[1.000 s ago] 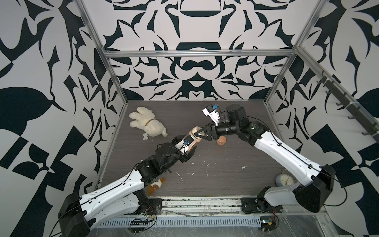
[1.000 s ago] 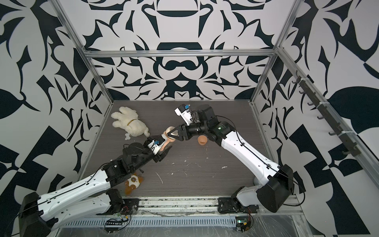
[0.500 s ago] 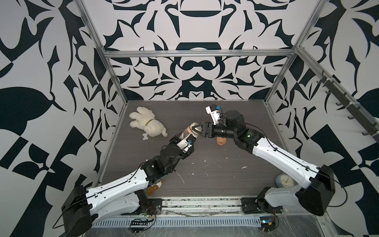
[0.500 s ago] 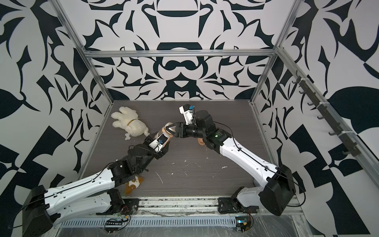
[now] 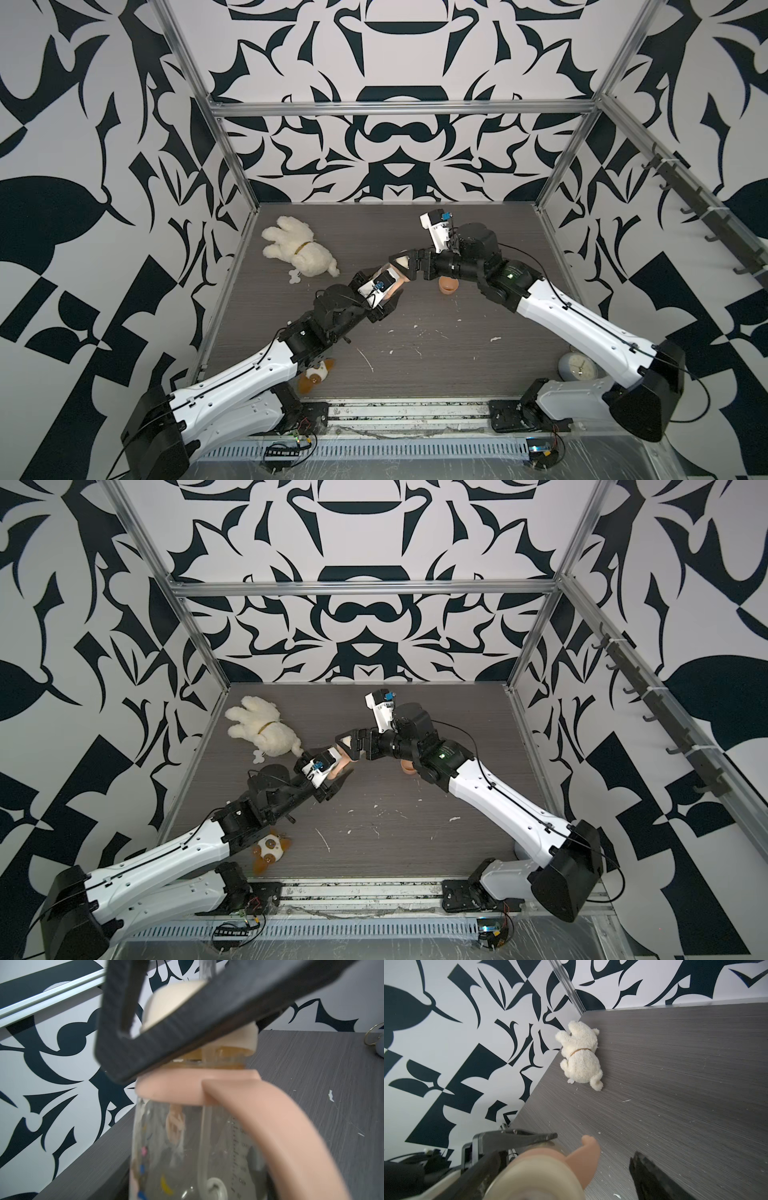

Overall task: Assemble the baby bottles
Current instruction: Screw the nipple onto the baby bottle.

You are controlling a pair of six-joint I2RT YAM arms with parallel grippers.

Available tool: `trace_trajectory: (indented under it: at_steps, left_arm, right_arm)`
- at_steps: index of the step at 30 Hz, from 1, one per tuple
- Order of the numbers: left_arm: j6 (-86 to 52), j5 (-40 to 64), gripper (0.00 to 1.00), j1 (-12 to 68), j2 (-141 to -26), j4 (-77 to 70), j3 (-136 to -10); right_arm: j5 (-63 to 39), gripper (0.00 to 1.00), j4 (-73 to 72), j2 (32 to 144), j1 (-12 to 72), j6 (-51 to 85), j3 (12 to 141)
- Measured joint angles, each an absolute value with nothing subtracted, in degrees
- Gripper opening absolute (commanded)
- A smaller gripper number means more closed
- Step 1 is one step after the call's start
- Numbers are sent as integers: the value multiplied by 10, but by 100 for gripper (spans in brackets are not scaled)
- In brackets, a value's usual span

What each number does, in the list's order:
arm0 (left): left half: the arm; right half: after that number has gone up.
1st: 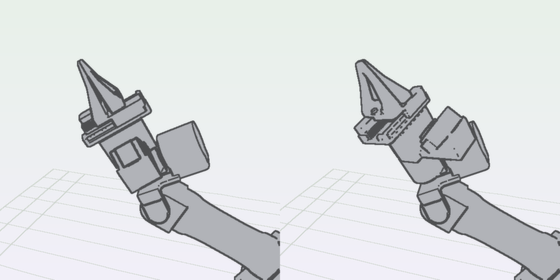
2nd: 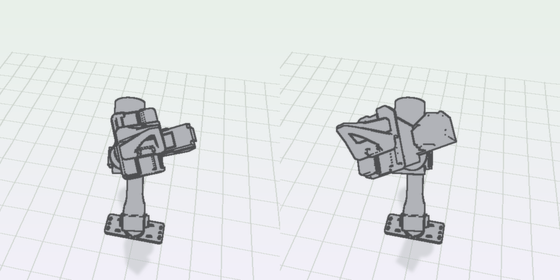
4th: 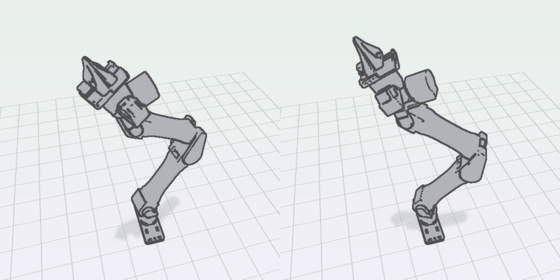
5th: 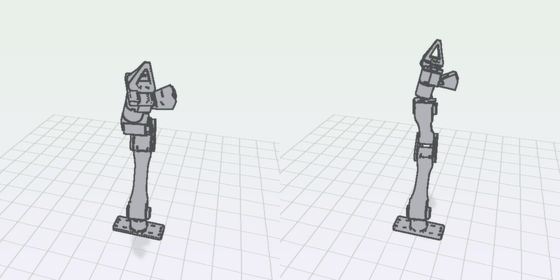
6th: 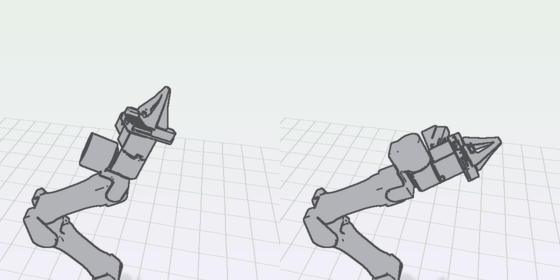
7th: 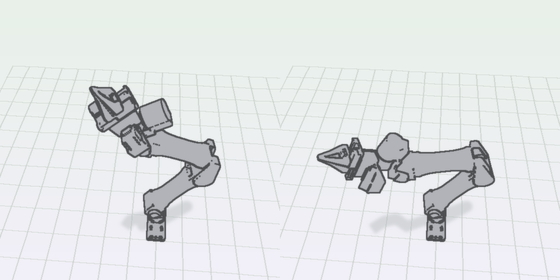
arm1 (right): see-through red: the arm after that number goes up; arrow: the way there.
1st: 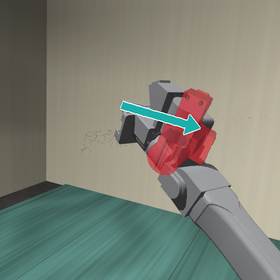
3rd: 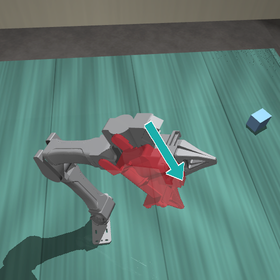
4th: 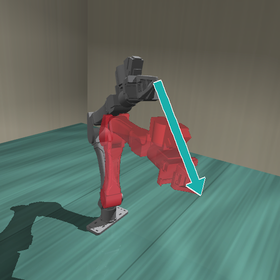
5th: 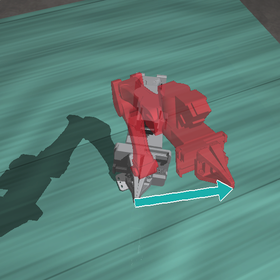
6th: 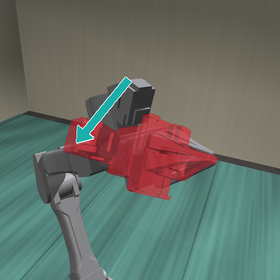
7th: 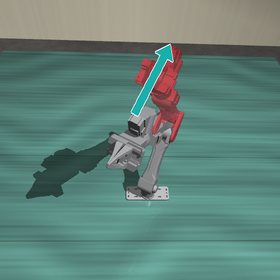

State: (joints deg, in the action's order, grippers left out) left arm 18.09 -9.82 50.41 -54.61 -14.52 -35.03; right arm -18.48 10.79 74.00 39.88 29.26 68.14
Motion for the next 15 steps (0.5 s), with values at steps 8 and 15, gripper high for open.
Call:
trace_trajectory:
  at_steps: [8, 15]
  left_arm:
    - [113, 1, 10, 420, -553, -171, -350]
    - [54, 163, 13, 340, -548, -201, -339]
  right_arm:
    - [-172, 99, 170, 665, 395, 204, 682]
    - [-274, 98, 177, 573, 384, 89, 644]
